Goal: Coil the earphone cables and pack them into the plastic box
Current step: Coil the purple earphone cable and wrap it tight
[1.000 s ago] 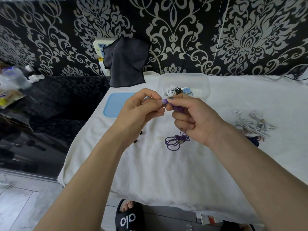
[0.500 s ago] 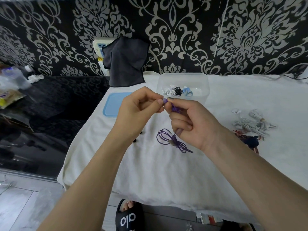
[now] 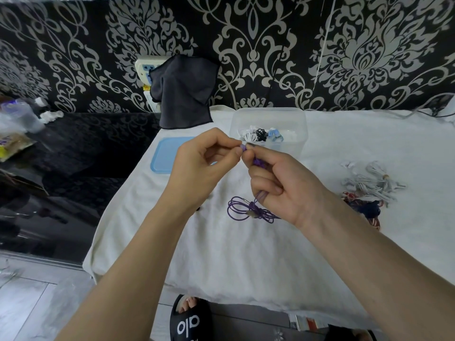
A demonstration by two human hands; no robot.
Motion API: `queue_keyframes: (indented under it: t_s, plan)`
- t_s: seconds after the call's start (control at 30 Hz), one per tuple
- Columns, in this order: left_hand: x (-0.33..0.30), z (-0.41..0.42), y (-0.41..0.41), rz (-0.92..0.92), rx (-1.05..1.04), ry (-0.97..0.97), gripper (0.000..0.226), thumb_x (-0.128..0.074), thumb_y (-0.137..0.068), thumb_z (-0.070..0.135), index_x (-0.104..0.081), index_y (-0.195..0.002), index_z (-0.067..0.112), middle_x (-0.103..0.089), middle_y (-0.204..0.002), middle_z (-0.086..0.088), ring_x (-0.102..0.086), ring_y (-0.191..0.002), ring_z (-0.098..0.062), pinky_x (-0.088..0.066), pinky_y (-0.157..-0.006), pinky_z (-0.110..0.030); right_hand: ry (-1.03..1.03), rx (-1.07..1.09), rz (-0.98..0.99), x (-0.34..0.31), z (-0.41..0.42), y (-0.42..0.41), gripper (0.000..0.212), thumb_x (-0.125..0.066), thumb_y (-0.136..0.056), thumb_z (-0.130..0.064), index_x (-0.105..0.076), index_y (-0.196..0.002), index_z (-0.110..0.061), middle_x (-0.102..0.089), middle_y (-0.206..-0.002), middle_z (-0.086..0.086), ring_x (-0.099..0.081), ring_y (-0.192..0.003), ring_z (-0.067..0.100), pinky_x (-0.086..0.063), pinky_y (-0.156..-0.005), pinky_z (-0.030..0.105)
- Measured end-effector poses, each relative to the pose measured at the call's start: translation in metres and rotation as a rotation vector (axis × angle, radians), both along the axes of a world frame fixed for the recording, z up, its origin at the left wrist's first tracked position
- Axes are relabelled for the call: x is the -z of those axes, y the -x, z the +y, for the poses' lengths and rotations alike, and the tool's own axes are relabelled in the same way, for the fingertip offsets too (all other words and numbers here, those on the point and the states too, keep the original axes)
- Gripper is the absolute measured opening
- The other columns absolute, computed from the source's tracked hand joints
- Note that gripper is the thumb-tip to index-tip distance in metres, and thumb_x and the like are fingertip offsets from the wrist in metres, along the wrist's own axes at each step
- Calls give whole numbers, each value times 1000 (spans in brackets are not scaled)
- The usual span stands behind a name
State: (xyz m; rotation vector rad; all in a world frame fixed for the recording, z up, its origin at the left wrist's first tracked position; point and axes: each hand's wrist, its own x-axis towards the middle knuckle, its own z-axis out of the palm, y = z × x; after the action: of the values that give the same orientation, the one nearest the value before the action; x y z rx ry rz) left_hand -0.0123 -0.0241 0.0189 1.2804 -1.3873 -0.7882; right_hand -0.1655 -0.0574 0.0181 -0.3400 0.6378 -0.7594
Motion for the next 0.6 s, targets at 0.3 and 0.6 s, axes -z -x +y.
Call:
queue_keyframes:
  t_s: [0.3,0.6]
  plan:
    - [-4,2,-2,30,43,-5,17,-72,-90,-1,-66,-84,13,-75,-85,6,-70,-82,-11,-56,-80,-25,28,-18,16,-2,3,-1,13,-56,-98,-12,-65,-90,-6,-56,-63,-2,-20,-32,7,-14,-29,14]
    - [-4,4,-4,-4,47,47,16,-74,-88,-2,-65,-85,11,-72,-87,9,-69,-82,-12,-53,-82,-22,0,-39,-66,-2,5,-2,7,-59,-89,-11,-62,-90,-5,-55,-62,-2,-21,-29,8,-12,-29,13]
